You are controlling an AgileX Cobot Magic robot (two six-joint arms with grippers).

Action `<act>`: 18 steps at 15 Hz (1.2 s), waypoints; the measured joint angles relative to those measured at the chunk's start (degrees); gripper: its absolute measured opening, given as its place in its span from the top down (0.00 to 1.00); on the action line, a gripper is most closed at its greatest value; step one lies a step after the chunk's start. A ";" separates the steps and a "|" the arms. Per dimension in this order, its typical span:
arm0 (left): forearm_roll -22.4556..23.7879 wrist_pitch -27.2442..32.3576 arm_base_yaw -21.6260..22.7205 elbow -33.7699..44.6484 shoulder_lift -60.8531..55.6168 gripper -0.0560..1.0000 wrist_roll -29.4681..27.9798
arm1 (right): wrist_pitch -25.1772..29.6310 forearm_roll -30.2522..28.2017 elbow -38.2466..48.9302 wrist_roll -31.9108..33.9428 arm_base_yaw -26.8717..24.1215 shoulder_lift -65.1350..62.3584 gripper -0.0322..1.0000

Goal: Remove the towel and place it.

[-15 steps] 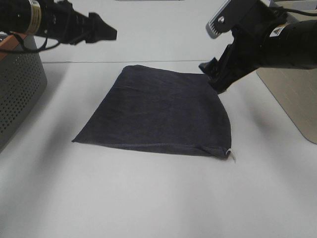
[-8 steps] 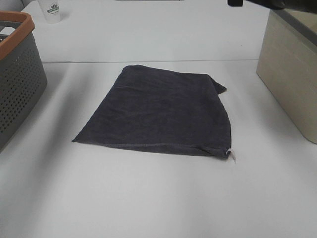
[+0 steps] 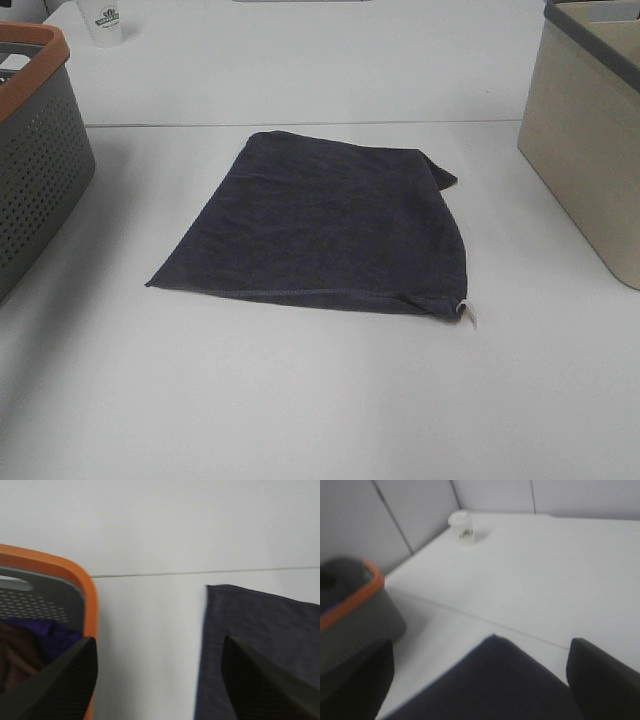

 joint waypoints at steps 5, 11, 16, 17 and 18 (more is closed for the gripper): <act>3.09 19.25 3.09 -12.26 -0.06 0.32 -3.21 | 27.16 -50.99 -19.94 31.97 -0.17 4.35 0.09; 10.89 31.28 3.09 -17.19 -1.09 0.20 -7.45 | 39.42 -59.53 -23.43 41.94 -0.17 6.25 0.09; 19.14 32.20 3.21 -4.41 -10.77 0.19 -11.92 | 39.59 -60.68 -14.84 45.38 -0.17 0.00 0.10; 18.56 30.65 3.21 0.63 -14.61 0.19 -12.03 | 39.59 -60.68 -12.03 45.38 -0.17 -2.29 0.10; 18.11 28.93 3.21 5.33 -18.68 0.19 -12.03 | 39.59 -60.62 -9.22 45.32 -0.17 -5.16 0.10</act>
